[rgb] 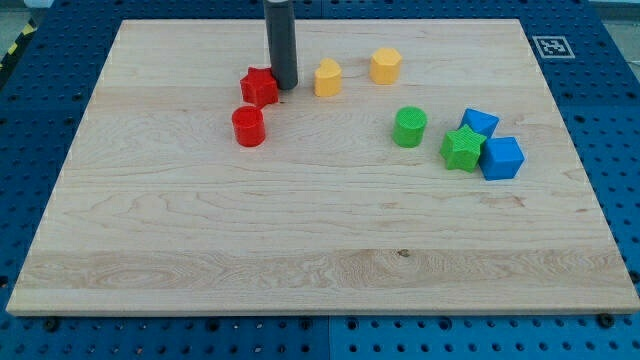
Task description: Move red star upwards
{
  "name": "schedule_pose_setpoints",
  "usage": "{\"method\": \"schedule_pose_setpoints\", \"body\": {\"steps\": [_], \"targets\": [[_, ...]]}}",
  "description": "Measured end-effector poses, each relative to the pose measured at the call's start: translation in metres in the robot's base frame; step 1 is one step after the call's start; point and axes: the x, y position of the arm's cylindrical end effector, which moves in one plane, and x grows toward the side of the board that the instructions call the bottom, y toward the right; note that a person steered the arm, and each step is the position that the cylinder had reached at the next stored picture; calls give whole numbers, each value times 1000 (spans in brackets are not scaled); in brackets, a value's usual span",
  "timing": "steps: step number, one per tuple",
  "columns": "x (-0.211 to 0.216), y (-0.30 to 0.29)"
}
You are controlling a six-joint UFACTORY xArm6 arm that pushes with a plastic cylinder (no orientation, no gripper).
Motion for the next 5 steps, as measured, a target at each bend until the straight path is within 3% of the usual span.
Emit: {"method": "schedule_pose_setpoints", "body": {"steps": [2,5], "targets": [[63,11],[44,-31]]}}
